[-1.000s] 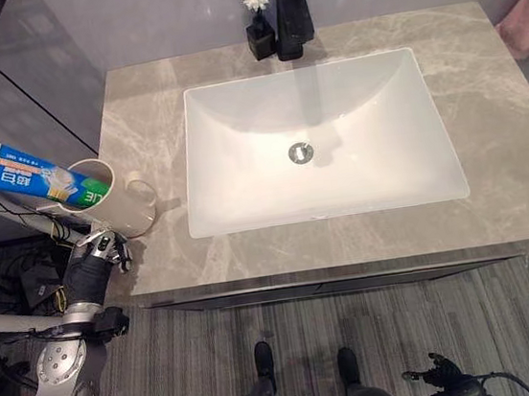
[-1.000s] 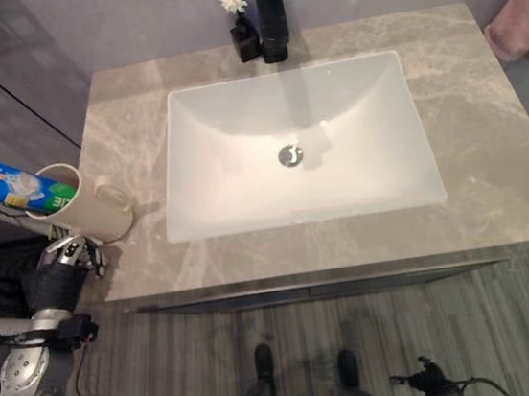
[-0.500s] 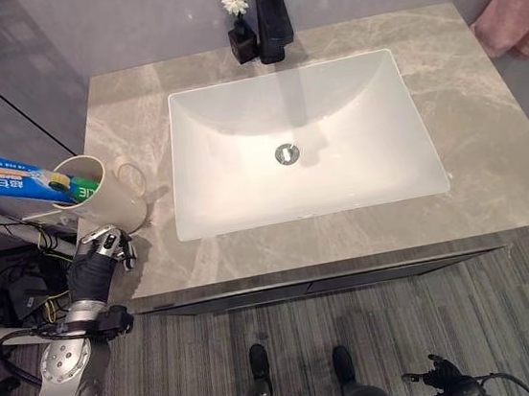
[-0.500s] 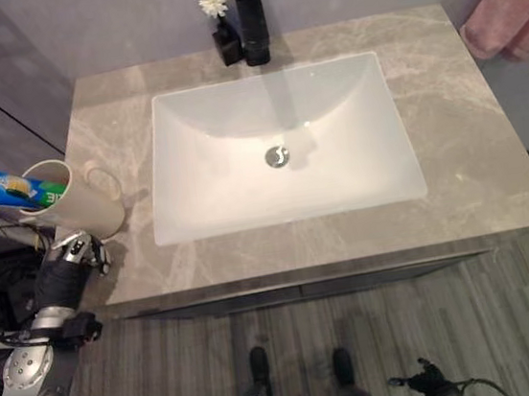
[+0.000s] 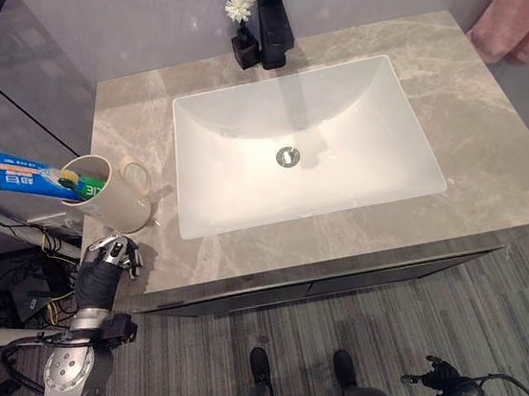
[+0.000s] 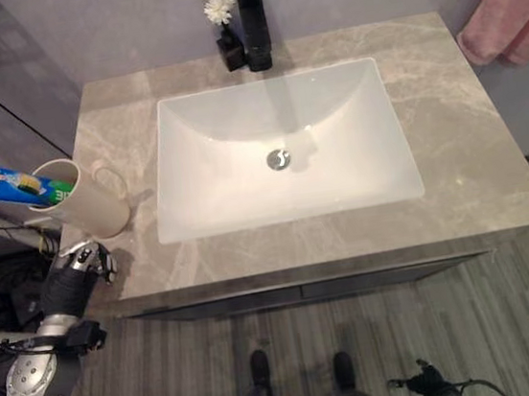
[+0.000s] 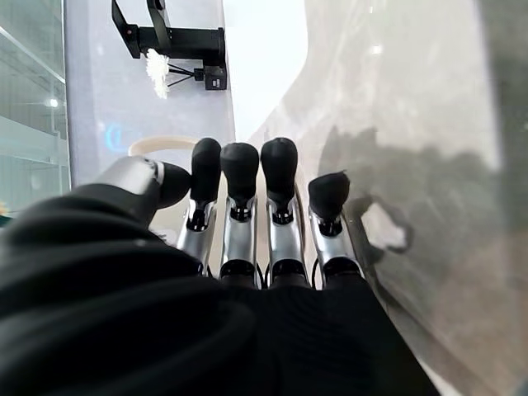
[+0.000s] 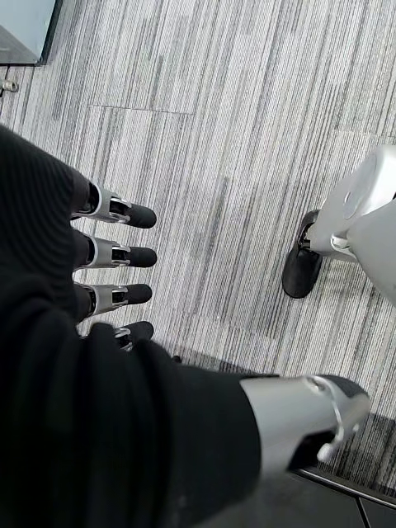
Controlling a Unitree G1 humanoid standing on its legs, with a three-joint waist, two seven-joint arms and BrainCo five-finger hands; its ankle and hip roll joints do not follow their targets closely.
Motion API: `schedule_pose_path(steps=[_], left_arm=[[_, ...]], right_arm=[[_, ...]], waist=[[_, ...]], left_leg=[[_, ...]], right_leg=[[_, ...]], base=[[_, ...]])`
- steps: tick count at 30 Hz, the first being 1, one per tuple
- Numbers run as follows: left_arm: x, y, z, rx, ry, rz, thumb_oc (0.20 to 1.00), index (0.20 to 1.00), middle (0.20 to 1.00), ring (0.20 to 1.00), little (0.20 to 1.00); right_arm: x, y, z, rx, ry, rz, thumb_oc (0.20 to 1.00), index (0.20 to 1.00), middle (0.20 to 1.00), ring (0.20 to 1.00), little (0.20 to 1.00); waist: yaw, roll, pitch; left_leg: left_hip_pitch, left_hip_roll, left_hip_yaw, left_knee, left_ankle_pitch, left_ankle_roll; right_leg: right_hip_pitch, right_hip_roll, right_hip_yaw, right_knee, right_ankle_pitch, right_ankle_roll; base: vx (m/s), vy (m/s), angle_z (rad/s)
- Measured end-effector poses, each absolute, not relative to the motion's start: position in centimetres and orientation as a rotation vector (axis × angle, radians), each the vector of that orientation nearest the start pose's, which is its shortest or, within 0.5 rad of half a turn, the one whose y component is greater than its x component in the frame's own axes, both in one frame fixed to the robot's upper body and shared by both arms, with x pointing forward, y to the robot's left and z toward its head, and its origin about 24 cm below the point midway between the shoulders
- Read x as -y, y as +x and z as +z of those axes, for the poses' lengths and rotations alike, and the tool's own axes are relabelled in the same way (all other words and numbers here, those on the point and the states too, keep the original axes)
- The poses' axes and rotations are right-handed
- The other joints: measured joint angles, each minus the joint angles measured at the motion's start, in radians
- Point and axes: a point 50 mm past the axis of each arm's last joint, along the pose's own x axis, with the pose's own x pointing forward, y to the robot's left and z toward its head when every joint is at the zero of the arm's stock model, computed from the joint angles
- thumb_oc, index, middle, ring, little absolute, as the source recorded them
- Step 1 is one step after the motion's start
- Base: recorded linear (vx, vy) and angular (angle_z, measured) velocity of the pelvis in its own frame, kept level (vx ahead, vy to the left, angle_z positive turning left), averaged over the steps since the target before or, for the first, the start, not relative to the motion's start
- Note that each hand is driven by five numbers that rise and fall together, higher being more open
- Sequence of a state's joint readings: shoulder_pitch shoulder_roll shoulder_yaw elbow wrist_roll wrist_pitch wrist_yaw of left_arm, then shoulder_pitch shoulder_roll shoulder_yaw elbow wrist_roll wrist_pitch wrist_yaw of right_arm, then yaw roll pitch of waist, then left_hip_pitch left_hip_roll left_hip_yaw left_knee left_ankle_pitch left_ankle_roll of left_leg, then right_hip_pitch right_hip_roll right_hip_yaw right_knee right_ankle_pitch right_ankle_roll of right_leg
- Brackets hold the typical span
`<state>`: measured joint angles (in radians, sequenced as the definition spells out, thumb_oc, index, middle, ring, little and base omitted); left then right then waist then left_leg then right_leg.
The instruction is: Put brush and paste in cup on sink, flatten towel.
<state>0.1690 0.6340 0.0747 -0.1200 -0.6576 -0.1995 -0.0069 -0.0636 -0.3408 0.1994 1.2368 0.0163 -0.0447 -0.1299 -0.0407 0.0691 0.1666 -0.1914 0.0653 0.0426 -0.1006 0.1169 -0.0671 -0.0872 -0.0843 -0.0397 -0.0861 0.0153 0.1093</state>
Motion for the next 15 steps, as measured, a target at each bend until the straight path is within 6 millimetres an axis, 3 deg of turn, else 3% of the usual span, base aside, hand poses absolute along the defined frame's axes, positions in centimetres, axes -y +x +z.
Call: schedule_pose_path(steps=[15], left_arm=[[-27.9, 22.8, 11.6, 0.262, -0.002, 0.095, 0.2, 0.2, 0.2, 0.2, 0.2]], right_arm=[[27.6, 12.0, -14.0, -1.1, -0.464, -0.184, 1.0, 1.0, 1.0, 1.0, 1.0]], waist=[[-0.001, 0.014, -0.002]], left_leg=[[-0.042, 0.002, 0.002, 0.0, 0.002, -0.001]], right_leg=[[-0.045, 0.002, 0.003, 0.0, 0.003, 0.0]], base=[[0.0, 0.0, 0.0]])
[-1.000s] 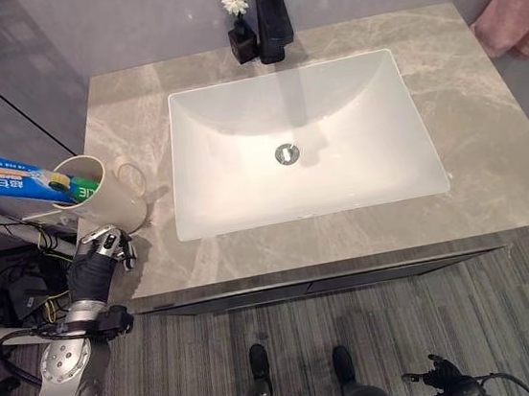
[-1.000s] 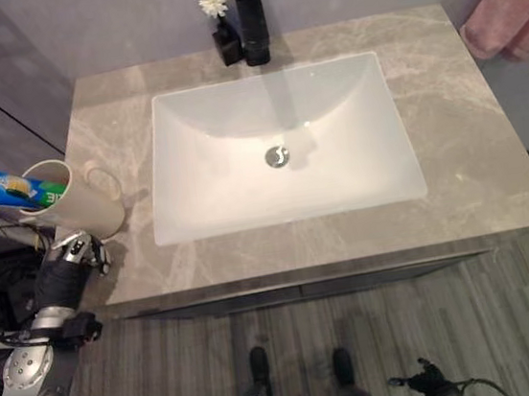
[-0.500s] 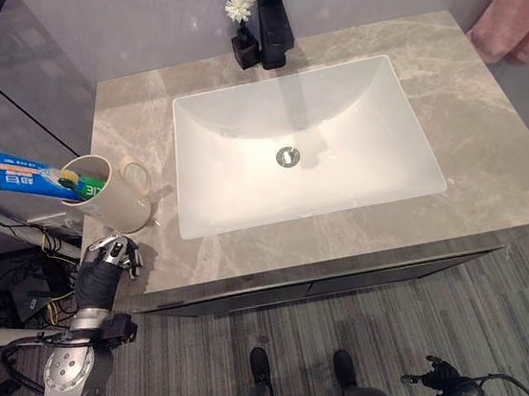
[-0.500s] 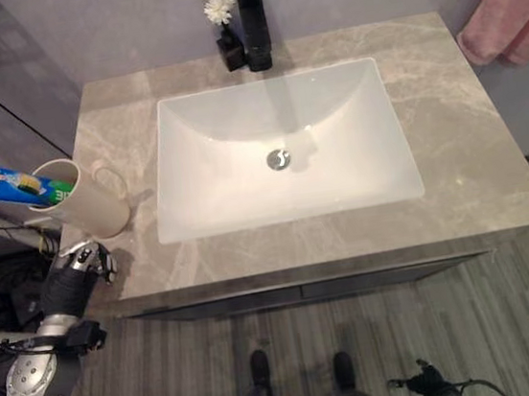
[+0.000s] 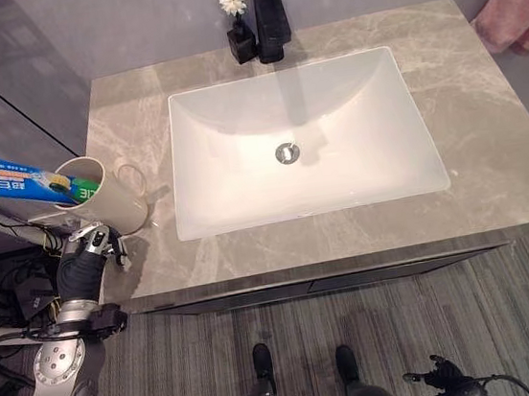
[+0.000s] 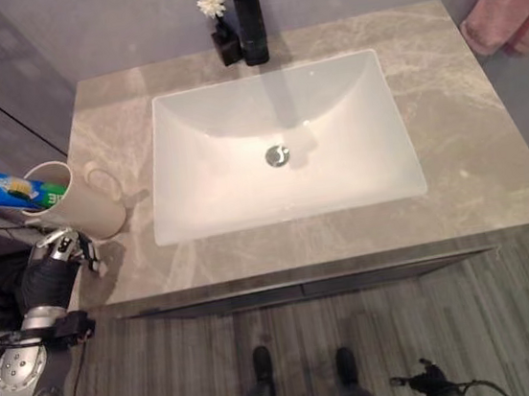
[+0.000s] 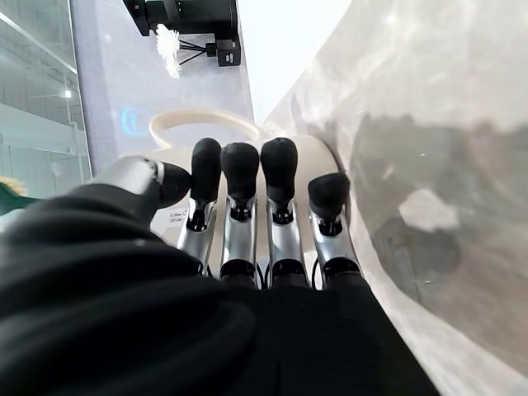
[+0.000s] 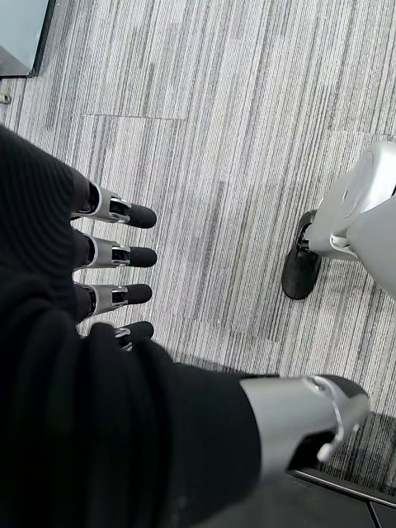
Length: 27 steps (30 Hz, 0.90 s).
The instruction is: Put brush and paste in cup on sink, flatten towel.
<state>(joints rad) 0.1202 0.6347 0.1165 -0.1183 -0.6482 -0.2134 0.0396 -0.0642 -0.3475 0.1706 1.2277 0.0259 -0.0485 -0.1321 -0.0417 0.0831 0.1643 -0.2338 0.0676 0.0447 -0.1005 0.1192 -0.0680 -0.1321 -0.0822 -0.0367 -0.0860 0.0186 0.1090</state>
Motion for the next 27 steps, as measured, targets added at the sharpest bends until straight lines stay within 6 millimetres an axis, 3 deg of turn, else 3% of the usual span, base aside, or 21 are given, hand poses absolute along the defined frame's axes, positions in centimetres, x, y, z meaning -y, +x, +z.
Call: schedule_pose_path(steps=[11, 15, 27], left_arm=[[-28.0, 23.6, 13.1, 0.313, 0.025, 0.105, 0.2, 0.2, 0.2, 0.2, 0.2], [-27.8, 24.2, 14.8, 0.4, 0.021, 0.104, 0.2, 0.2, 0.2, 0.2, 0.2], [-28.4, 26.4, 19.2, 0.561, 0.09, 0.141, 0.2, 0.2, 0.2, 0.2, 0.2]], right_arm=[[27.6, 12.6, -13.8, -1.086, -0.471, -0.176, 1.0, 1.0, 1.0, 1.0, 1.0], [27.5, 13.6, -13.5, -1.051, -0.475, -0.182, 1.0, 1.0, 1.0, 1.0, 1.0], [26.8, 15.6, -12.8, -0.975, -0.452, -0.184, 1.0, 1.0, 1.0, 1.0, 1.0]], waist=[[0.0, -0.016, 0.016], [0.0, -0.031, 0.036], [-0.006, -0.034, 0.088]], left_leg=[[-0.051, 0.004, 0.017, 0.0, 0.002, 0.001], [-0.07, 0.005, 0.022, 0.0, 0.002, 0.001], [-0.112, 0.008, 0.022, 0.0, 0.004, 0.0]], right_leg=[[-0.059, 0.003, 0.014, 0.0, 0.007, 0.002], [-0.081, 0.004, 0.023, 0.0, 0.009, 0.002], [-0.126, 0.007, 0.026, 0.0, 0.014, 0.002]], base=[[0.01, 0.004, -0.03], [0.01, 0.006, -0.04], [0.01, 0.008, 0.0]])
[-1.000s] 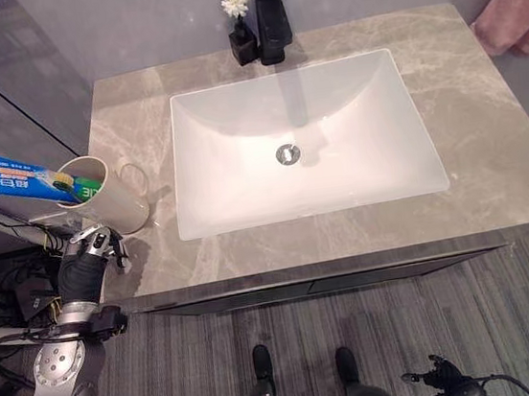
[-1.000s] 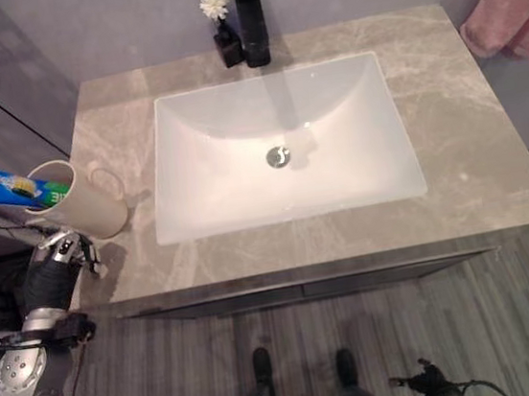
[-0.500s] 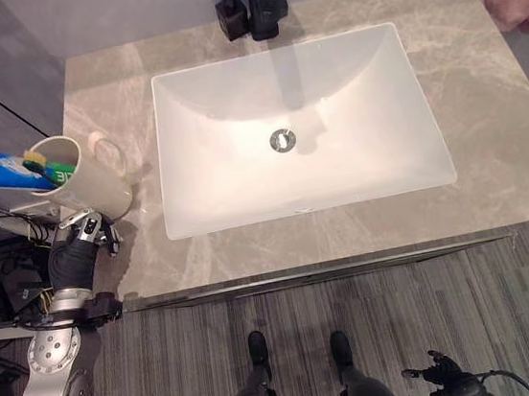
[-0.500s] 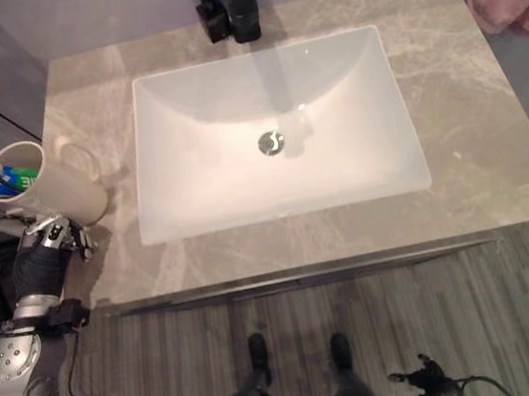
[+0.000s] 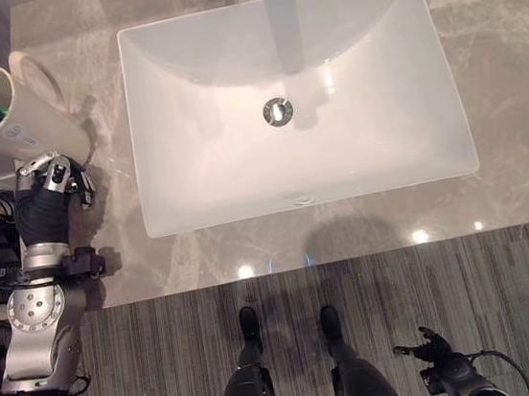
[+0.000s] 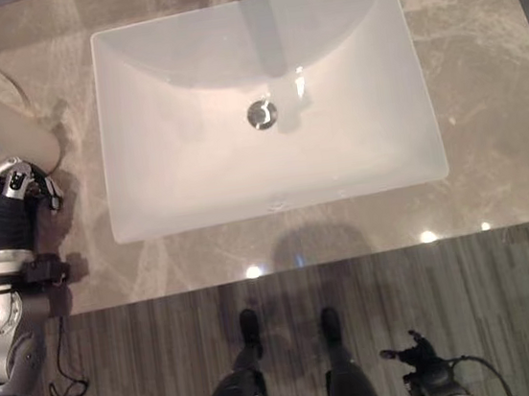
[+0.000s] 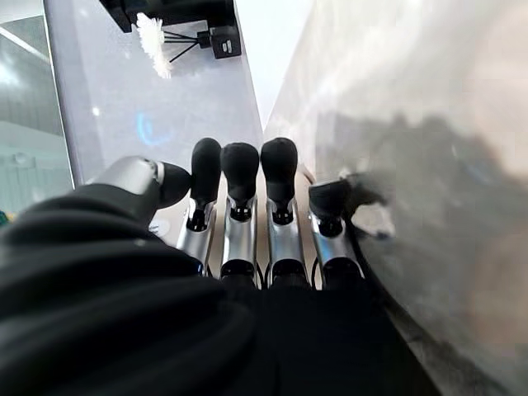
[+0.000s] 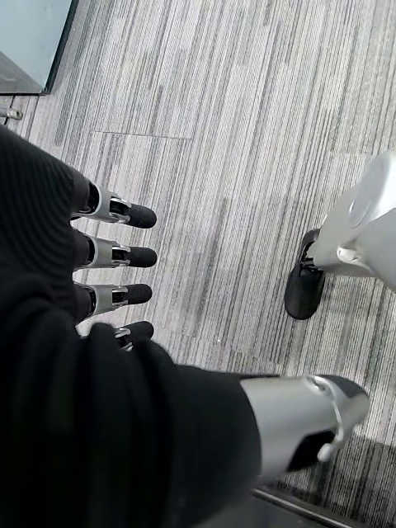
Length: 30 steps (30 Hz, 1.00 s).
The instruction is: Put brush and paste in cup on sink, flatten towel.
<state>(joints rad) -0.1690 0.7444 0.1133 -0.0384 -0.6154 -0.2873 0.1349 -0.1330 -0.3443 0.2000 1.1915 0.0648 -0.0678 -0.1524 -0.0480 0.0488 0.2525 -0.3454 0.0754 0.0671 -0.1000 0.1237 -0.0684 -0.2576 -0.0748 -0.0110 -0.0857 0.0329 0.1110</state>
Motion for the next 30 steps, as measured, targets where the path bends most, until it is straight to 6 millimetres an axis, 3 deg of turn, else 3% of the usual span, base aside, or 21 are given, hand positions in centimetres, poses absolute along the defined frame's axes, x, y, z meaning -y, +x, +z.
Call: schedule_pose_path(steps=[6, 14, 19, 30], left_arm=[[-28.6, 26.0, 17.8, 0.504, 0.101, 0.144, 0.2, 0.2, 0.2, 0.2, 0.2], [-28.7, 24.4, 14.3, 0.353, 0.105, 0.111, 0.2, 0.2, 0.2, 0.2, 0.2], [-28.9, 23.2, 12.9, 0.291, 0.108, 0.108, 0.2, 0.2, 0.2, 0.2, 0.2], [-30.3, 23.0, 12.4, 0.271, 0.104, 0.18, 0.2, 0.2, 0.2, 0.2, 0.2]], right_arm=[[26.9, 15.7, -12.8, -0.974, -0.454, -0.186, 1.0, 1.0, 1.0, 1.0, 1.0], [26.9, 15.4, -12.9, -0.985, -0.454, -0.185, 1.0, 1.0, 1.0, 1.0, 1.0], [27.1, 14.9, -13.1, -1.001, -0.466, -0.181, 1.0, 1.0, 1.0, 1.0, 1.0], [27.5, 13.1, -13.7, -1.055, -0.48, -0.182, 1.0, 1.0, 1.0, 1.0, 1.0]], waist=[[-0.01, -0.011, 0.009], [-0.004, -0.011, 0.006], [0.012, 0.003, -0.011], [0.018, 0.01, -0.072]], left_leg=[[0.056, 0.001, -0.001, 0.0, 0.0, 0.0], [0.136, 0.001, -0.006, -0.001, -0.002, -0.001], [0.135, 0.0, -0.009, -0.001, 0.0, 0.001], [0.094, 0.003, -0.012, -0.001, 0.006, 0.001]], right_leg=[[0.055, 0.0, 0.0, 0.0, 0.0, 0.001], [0.138, -0.001, -0.003, -0.003, -0.002, -0.001], [0.138, -0.001, -0.005, -0.001, 0.004, -0.004], [0.099, 0.002, -0.009, 0.0, 0.006, -0.004]], base=[[0.0, 0.005, -0.02], [0.0, 0.003, 0.0], [-0.04, 0.018, 0.01], [0.0, 0.001, 0.0]])
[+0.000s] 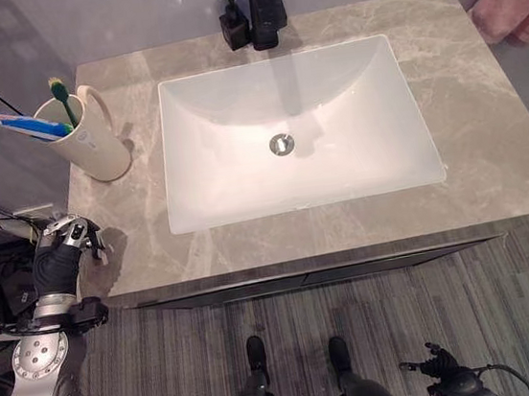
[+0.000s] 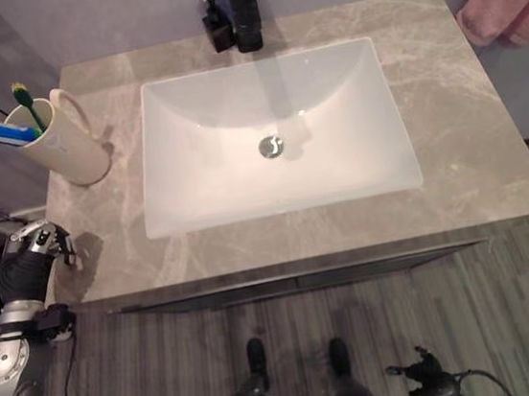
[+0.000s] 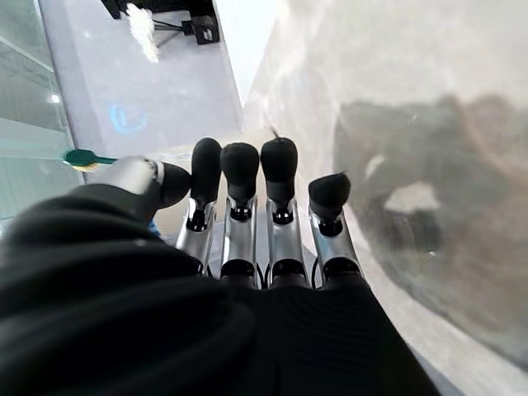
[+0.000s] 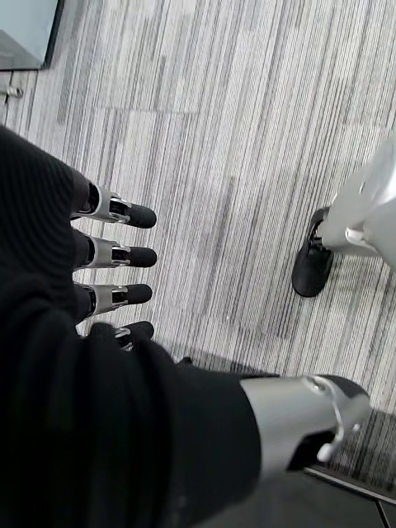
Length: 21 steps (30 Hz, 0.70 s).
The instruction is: Put brush and paste in cup on sink, flatten towel.
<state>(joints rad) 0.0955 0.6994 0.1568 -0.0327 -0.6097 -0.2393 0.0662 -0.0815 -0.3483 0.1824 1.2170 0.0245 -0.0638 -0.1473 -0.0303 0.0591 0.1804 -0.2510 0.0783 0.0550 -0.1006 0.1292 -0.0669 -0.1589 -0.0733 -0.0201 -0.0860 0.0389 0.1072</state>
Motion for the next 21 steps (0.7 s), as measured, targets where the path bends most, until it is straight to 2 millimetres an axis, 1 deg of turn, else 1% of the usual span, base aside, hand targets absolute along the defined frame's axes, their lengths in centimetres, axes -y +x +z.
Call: schedule_pose_path(steps=[2, 5, 7, 13, 15, 16, 18, 21], left_arm=[[-30.7, 23.1, 12.1, 0.26, 0.104, 0.203, 0.2, 0.2, 0.2, 0.2, 0.2], [-31.3, 23.4, 12.8, 0.296, 0.098, 0.248, 0.2, 0.2, 0.2, 0.2, 0.2], [-31.7, 23.7, 13.4, 0.322, 0.096, 0.275, 0.2, 0.2, 0.2, 0.2, 0.2], [-31.9, 25.0, 15.5, 0.418, 0.079, 0.313, 0.2, 0.2, 0.2, 0.2, 0.2], [-31.9, 25.2, 16.0, 0.434, 0.084, 0.309, 0.2, 0.2, 0.2, 0.2, 0.2], [-31.8, 25.5, 16.7, 0.456, 0.092, 0.302, 0.2, 0.2, 0.2, 0.2, 0.2], [-31.8, 25.9, 17.4, 0.477, 0.098, 0.299, 0.2, 0.2, 0.2, 0.2, 0.2], [-32.2, 26.4, 18.6, 0.498, 0.127, 0.301, 0.2, 0.2, 0.2, 0.2, 0.2]], right_arm=[[27.5, 13.0, -13.7, -1.058, -0.48, -0.182, 1.0, 1.0, 1.0, 1.0, 1.0], [27.6, 13.0, -13.6, -1.055, -0.482, -0.185, 1.0, 1.0, 1.0, 1.0, 1.0], [27.7, 13.0, -13.6, -1.054, -0.48, -0.189, 1.0, 1.0, 1.0, 1.0, 1.0], [27.6, 13.2, -13.5, -1.046, -0.481, -0.188, 1.0, 1.0, 1.0, 1.0, 1.0], [27.6, 13.3, -13.5, -1.041, -0.481, -0.187, 1.0, 1.0, 1.0, 1.0, 1.0], [27.6, 13.5, -13.4, -1.033, -0.477, -0.188, 1.0, 1.0, 1.0, 1.0, 1.0], [27.5, 13.7, -13.4, -1.026, -0.466, -0.194, 1.0, 1.0, 1.0, 1.0, 1.0], [27.4, 13.8, -13.3, -1.017, -0.469, -0.188, 1.0, 1.0, 1.0, 1.0, 1.0]], waist=[[-0.004, -0.002, 0.0], [-0.006, -0.002, -0.001], [-0.008, -0.003, -0.001], [-0.011, -0.003, -0.001], [-0.014, -0.003, -0.001], [-0.017, -0.005, 0.0], [-0.018, -0.006, 0.01], [-0.022, -0.011, 0.016]], left_leg=[[-0.004, 0.0, -0.002, 0.0, 0.0, 0.0], [-0.037, 0.0, -0.012, 0.0, 0.006, -0.001], [-0.056, 0.0, -0.014, 0.0, 0.008, -0.001], [-0.107, 0.0, -0.012, 0.0, 0.011, 0.0], [-0.115, 0.0, -0.012, 0.0, 0.011, 0.0], [-0.124, 0.0, -0.011, 0.0, 0.011, 0.0], [-0.127, 0.0, -0.009, 0.001, 0.012, -0.001], [-0.135, 0.001, -0.003, 0.0, 0.012, -0.001]], right_leg=[[-0.003, 0.0, -0.003, 0.0, 0.0, 0.0], [-0.031, 0.001, -0.012, 0.0, 0.001, 0.0], [-0.05, 0.001, -0.014, 0.0, 0.003, 0.0], [-0.102, 0.001, -0.012, 0.0, 0.005, 0.001], [-0.109, 0.001, -0.012, 0.0, 0.005, 0.001], [-0.12, 0.002, -0.01, 0.0, 0.006, 0.001], [-0.124, 0.002, -0.009, 0.0, 0.007, 0.002], [-0.135, 0.002, -0.003, 0.0, 0.006, 0.002]], base=[[0.01, 0.007, 0.03], [0.01, 0.016, 0.08], [0.01, 0.008, 0.02], [0.01, 0.002, 0.0], [0.0, 0.0, 0.0], [0.04, 0.012, -0.02], [0.04, 0.003, -0.03], [0.02, 0.003, -0.06]])
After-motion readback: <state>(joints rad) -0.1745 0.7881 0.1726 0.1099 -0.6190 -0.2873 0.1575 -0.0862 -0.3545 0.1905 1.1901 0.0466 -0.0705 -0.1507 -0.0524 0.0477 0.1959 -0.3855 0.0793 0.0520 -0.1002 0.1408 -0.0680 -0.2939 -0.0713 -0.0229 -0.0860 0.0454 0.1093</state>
